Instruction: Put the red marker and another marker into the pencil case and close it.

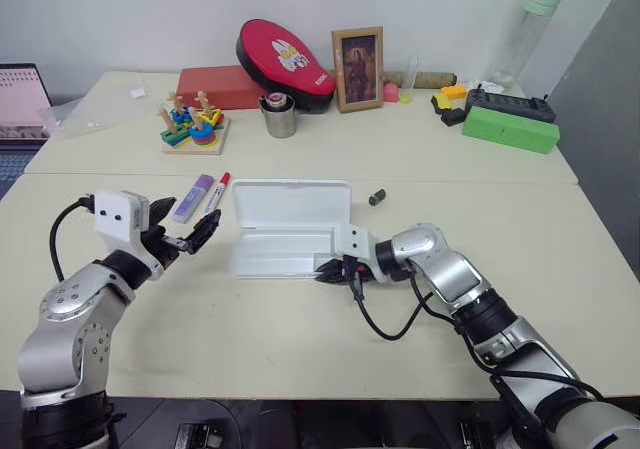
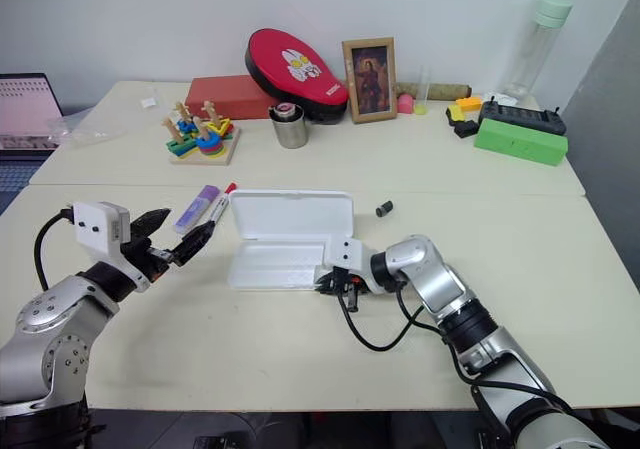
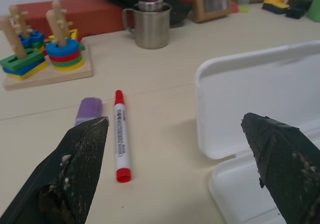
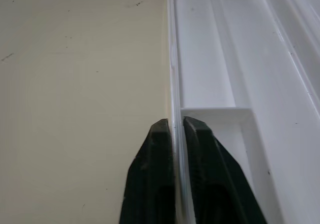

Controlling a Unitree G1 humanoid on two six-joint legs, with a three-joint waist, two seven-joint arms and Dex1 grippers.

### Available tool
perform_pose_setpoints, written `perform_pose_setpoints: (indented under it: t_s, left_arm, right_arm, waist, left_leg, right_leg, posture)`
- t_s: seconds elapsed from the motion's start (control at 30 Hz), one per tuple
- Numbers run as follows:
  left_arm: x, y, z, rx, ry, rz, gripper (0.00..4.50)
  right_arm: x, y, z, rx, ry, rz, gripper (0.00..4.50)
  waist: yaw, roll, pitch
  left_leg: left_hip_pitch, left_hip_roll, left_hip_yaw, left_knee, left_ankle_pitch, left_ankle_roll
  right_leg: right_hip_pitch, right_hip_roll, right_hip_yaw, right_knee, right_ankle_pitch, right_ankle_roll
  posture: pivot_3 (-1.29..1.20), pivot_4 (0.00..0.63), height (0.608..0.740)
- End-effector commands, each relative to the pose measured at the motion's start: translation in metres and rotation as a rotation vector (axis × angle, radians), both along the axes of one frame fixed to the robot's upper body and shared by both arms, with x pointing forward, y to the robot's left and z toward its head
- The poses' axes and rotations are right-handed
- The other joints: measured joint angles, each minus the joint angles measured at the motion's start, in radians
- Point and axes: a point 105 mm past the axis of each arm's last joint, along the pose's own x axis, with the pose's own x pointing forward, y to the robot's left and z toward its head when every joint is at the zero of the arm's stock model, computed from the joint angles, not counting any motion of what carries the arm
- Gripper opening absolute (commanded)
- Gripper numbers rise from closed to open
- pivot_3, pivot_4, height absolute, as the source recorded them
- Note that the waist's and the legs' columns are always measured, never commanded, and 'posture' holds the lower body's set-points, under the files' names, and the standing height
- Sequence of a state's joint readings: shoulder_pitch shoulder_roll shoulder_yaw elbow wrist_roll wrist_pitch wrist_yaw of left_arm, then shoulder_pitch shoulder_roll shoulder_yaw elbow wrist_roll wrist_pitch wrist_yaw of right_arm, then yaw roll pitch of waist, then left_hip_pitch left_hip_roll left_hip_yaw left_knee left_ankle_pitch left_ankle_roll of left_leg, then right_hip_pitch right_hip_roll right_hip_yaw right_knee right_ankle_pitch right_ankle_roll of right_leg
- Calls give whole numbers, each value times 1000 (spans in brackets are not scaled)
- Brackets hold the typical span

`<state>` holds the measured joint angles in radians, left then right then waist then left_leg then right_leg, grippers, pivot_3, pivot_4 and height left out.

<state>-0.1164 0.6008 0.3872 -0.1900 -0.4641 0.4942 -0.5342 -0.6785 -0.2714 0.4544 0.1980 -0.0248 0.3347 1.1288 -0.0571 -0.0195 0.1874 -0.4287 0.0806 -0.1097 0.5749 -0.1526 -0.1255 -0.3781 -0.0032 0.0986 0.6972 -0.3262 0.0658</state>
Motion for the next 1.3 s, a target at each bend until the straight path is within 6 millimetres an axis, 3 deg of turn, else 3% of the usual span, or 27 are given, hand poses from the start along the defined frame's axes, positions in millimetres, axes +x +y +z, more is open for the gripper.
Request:
perform_pose_setpoints:
  t_s: [0.03, 0.33, 0.43, 0.5, 0.6, 0.9, 1.17, 1.3]
  left_arm:
    - [12, 3, -9, 60, 52, 34, 4500]
    - [41, 7, -27, 57, 143, 99, 4500]
    - [47, 4, -32, 63, 166, 87, 4500]
    - [52, 3, -36, 62, 196, 89, 4500]
    - [58, 4, -39, 59, 214, 100, 4034]
    - [65, -1, -44, 52, 237, 96, 2138]
    - [63, 6, -47, 38, 224, 143, 572]
    - [66, 18, -32, 35, 136, 220, 463]
  right_arm:
    - [-2, 5, 26, 69, -45, 23, 1472]
    - [-2, -6, 79, 249, -70, -16, 3695]
    - [0, -10, 85, 265, -80, -40, 4478]
    - [1, -12, 93, 293, -91, -50, 4478]
    - [3, -14, 103, 328, -95, -60, 4500]
    - [8, -19, 138, 476, -112, -95, 4500]
    - [11, -19, 144, 510, -104, -116, 4500]
    - [11, -19, 146, 530, -92, -117, 4500]
  waist:
    - [0, 0, 0]
    - [1, 0, 0]
    - [1, 0, 0]
    - [1, 0, 0]
    - [1, 0, 0]
    - [1, 0, 0]
    - [1, 0, 0]
    - [1, 0, 0]
  left_leg:
    - [0, 0, 0, 0, 0, 0]
    - [0, 0, 0, 0, 0, 0]
    - [0, 0, 0, 0, 0, 0]
    - [0, 0, 0, 0, 0, 0]
    - [0, 0, 0, 0, 0, 0]
    - [0, 0, -1, -1, 0, 0]
    - [0, 0, -1, -1, 0, 0]
    - [0, 0, -1, -1, 0, 0]
  right_leg:
    - [0, 0, 0, 0, 0, 0]
    - [0, 0, 0, 0, 0, 0]
    - [0, 0, -1, 0, 0, 0]
    - [0, 0, 0, 0, 0, 0]
    - [0, 0, -1, 0, 0, 0]
    - [0, 0, -1, 0, 0, 0]
    - [0, 0, -1, 0, 0, 0]
    - [0, 0, -1, 0, 0, 0]
  posture:
    - [0, 150, 740]
    - [0, 150, 740]
    - [0, 150, 740]
    - [0, 150, 740]
    - [0, 150, 740]
    - [0, 150, 740]
    - [0, 150, 740]
    - [0, 150, 740]
